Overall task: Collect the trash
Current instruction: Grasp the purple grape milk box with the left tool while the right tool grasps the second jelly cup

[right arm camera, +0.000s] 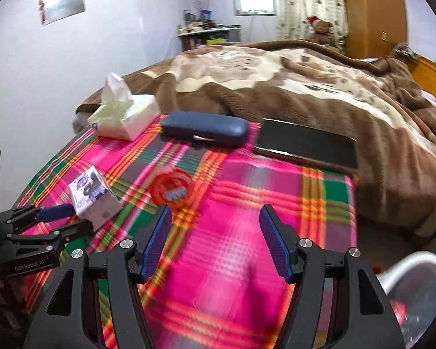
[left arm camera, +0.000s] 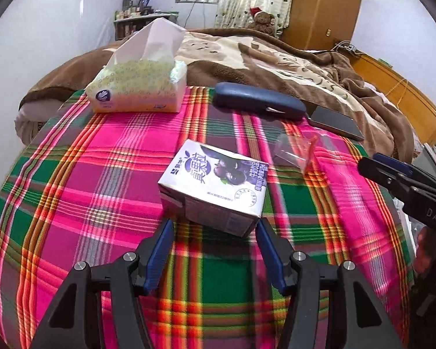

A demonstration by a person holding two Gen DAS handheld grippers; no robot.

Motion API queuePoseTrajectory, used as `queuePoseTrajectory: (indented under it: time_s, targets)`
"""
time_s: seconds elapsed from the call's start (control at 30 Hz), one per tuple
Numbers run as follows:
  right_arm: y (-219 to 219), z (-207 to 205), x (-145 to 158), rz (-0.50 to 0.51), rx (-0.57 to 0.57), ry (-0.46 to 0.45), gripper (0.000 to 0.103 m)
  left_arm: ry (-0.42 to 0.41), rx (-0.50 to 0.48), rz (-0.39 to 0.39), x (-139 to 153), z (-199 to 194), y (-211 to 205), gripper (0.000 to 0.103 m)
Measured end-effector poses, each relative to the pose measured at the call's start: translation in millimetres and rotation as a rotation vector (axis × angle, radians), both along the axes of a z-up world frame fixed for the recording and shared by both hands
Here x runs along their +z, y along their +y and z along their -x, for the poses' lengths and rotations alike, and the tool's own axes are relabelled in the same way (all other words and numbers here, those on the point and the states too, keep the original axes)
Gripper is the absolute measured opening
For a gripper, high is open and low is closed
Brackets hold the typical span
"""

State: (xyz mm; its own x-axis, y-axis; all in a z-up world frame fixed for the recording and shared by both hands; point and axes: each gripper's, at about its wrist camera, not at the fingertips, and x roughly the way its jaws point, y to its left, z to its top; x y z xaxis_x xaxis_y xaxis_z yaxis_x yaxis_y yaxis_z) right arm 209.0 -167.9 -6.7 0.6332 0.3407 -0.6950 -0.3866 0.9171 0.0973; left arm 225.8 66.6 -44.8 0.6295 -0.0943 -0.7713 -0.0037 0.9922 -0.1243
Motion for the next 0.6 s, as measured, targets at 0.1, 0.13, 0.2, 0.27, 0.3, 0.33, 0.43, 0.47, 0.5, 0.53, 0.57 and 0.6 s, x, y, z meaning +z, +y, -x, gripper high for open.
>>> queuePoseTrajectory:
  time_s: [0.1, 0.13, 0.2, 0.27, 0.3, 0.33, 0.43, 0.47, 0.5, 0.53, 0.57, 0.6]
  targets:
    - [8.7, -6.2, -0.9, -0.012, 0.039, 0.006, 0.064, 0.002, 0.008, -0.023, -1.6, -1.9, 4.7, 0.058]
    - [10.0, -7.7, -1.2, -0.014, 0.042, 0.006, 0.064, 0.0, 0.012, -0.021, -1.7, -2.0, 7.6, 0.058]
    - [12.0, -11.1, -2.5, -0.016, 0.049, 0.013, 0.064, -0.001, 0.034, -0.019, -1.2, -0.5, 16.2, 0.058]
    - [15.4, -14.2, -5.5, -0.013, 0.057, 0.025, 0.064, -0.008, 0.05, -0.027, 0.3, 0.2, 23.9, 0.058]
    - [17.4, -16.1, -6.5, -0.011, 0.062, 0.03, 0.064, -0.009, 0.062, -0.039, 0.7, 0.5, 28.7, 0.058]
    - [19.4, -16.4, -8.3, -0.009, 0.069, 0.034, 0.064, -0.009, 0.078, -0.05, 1.2, 0.5, 34.0, 0.058]
    - [25.7, -19.5, -11.3, -0.011, 0.083, 0.043, 0.064, -0.01, 0.119, -0.048, 2.1, 0.8, 51.2, 0.058]
    - [27.7, -20.2, -12.1, -0.01, 0.088, 0.046, 0.064, -0.01, 0.135, -0.052, 2.5, 1.0, 56.5, 0.058]
    - [28.6, -21.1, -12.7, -0.008, 0.093, 0.048, 0.064, -0.008, 0.143, -0.058, 2.7, 0.7, 59.8, 0.058]
    - [31.0, -22.2, -13.4, -0.002, 0.1, 0.052, 0.064, -0.008, 0.146, -0.058, 2.6, 0.5, 61.9, 0.058]
    - [32.5, -23.0, -13.8, 0.003, 0.106, 0.054, 0.064, -0.009, 0.149, -0.053, 4.0, 0.6, 63.5, 0.058]
    - [34.1, -24.5, -14.4, 0.007, 0.112, 0.056, 0.064, -0.013, 0.145, -0.045, 5.7, 0.7, 64.1, 0.058]
